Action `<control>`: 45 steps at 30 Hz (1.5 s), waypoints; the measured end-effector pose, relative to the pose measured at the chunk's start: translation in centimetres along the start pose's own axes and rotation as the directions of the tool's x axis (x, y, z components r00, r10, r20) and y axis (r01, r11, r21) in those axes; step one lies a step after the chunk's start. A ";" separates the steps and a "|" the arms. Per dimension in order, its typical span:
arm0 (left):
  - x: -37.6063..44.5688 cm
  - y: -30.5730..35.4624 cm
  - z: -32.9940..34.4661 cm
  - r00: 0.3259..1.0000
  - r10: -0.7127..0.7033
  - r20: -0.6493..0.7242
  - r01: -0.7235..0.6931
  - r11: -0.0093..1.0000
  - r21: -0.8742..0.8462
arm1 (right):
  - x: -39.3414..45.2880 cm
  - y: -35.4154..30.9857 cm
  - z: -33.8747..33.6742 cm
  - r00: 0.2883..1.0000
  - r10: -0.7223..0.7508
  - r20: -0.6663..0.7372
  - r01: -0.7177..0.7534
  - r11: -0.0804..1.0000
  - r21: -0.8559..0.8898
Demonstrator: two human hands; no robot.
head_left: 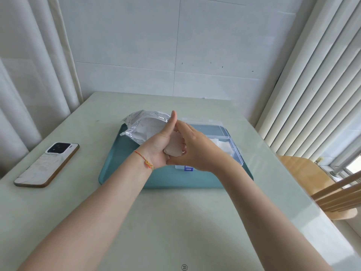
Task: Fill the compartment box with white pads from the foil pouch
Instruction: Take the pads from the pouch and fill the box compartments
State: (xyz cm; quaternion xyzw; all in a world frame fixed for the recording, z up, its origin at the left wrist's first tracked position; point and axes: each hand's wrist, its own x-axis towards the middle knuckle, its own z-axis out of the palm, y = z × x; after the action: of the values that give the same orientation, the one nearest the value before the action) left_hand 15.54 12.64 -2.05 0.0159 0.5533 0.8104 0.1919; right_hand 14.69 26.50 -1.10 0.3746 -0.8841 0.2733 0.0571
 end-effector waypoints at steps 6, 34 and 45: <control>-0.3 -0.1 -1.2 0.997 0.050 0.053 -0.050 0.999 -0.005 | 0.8 -0.8 0.3 0.999 0.041 -0.011 -0.040 0.998 0.053; 10.5 -2.3 6.4 0.939 0.322 -0.123 -0.037 0.450 0.892 | -0.8 15.9 -8.2 0.816 0.575 -0.062 -0.561 0.812 0.160; 12.5 -3.1 5.8 0.957 0.280 -0.079 0.046 0.124 0.991 | 0.5 16.8 -8.0 0.873 0.466 0.143 -0.459 0.885 -0.080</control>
State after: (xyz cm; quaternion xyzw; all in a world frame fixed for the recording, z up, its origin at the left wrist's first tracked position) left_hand 6.27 22.87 -4.90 0.0811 0.9641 0.2527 -0.0015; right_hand 1.87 39.99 -1.61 0.1716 -0.9555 0.2290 -0.0720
